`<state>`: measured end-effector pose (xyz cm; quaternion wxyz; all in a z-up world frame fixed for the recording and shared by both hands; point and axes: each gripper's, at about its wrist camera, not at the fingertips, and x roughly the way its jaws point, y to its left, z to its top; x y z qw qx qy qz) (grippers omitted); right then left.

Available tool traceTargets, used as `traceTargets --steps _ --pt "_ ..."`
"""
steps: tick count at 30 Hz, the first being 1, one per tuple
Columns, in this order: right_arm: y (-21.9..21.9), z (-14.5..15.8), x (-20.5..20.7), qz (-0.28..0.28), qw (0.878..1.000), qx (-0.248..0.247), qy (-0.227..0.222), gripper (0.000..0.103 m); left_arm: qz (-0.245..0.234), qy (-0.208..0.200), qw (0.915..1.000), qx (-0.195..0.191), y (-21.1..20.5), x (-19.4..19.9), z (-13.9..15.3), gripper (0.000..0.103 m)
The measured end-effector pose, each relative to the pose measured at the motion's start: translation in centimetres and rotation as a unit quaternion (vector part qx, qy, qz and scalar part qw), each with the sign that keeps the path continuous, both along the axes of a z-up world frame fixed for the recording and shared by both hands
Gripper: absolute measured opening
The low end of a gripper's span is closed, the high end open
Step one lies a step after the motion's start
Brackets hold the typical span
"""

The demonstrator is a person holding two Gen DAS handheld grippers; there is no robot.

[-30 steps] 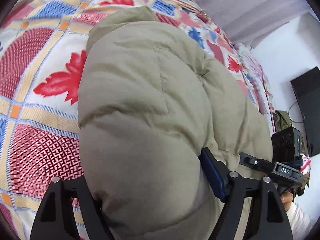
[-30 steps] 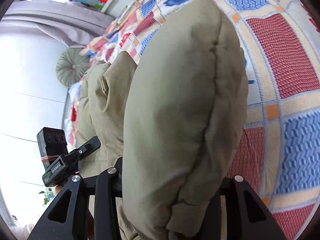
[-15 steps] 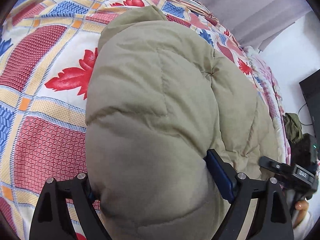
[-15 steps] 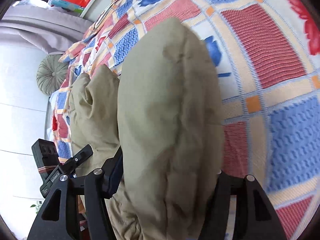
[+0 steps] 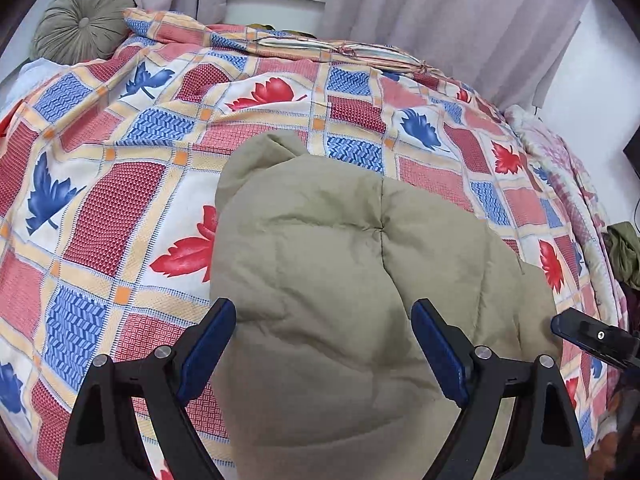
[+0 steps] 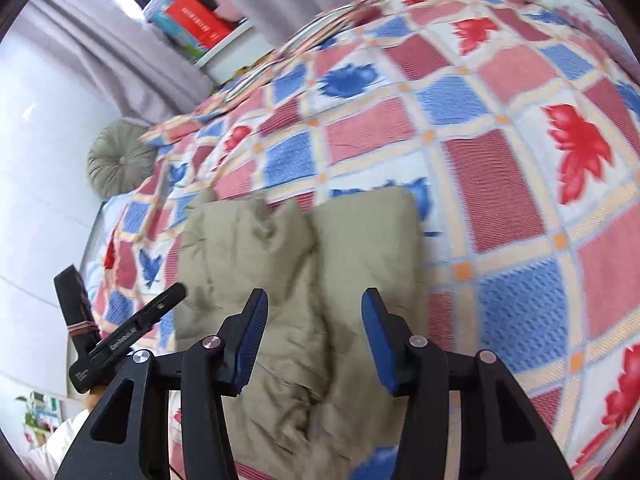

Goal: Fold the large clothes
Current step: 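Lower the rolled bundle onto the quilt and press it with both tools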

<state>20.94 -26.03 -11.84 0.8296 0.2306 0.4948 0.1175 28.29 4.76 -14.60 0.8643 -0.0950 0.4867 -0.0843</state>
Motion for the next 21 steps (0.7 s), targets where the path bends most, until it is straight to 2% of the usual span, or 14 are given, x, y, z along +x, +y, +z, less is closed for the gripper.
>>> traceTargets --steps 3,5,6,7,8,11,16,21 --pt "3.0 -1.4 3.1 -0.004 1.0 0.0 0.004 0.053 -0.001 0.011 0.9998 0.014 -1.5 0.9 -1.0 0.09" --pt "3.1 -2.6 4.2 -0.027 0.999 0.033 0.021 0.053 -0.014 0.004 0.9989 0.044 -2.7 0.4 -1.5 0.09" --pt "2.9 -3.4 4.7 -0.041 0.997 0.051 0.033 0.049 -0.023 0.0 0.9981 0.058 -3.3 0.0 -1.7 0.09" --pt "2.7 -4.3 5.0 -0.056 0.996 0.055 0.045 0.031 -0.03 -0.003 0.9971 0.07 -3.8 -0.4 -2.0 0.09" --pt "2.7 -5.2 5.1 -0.066 0.995 0.05 0.06 0.024 -0.039 -0.006 0.9961 0.079 -4.3 -0.8 -2.2 0.09" --pt "2.3 -8.0 4.9 -0.087 0.991 0.041 0.094 0.015 -0.056 -0.013 0.994 0.093 -5.3 -1.6 -2.8 0.091" --pt "1.6 -11.1 4.1 -0.097 0.988 0.045 0.108 0.013 -0.063 -0.02 0.9918 0.109 -6.4 -2.1 -3.4 0.091" --pt "2.2 -10.6 3.8 -0.089 0.99 0.03 0.105 0.014 -0.058 -0.014 0.9928 0.104 -5.7 -2.2 -3.4 0.091"
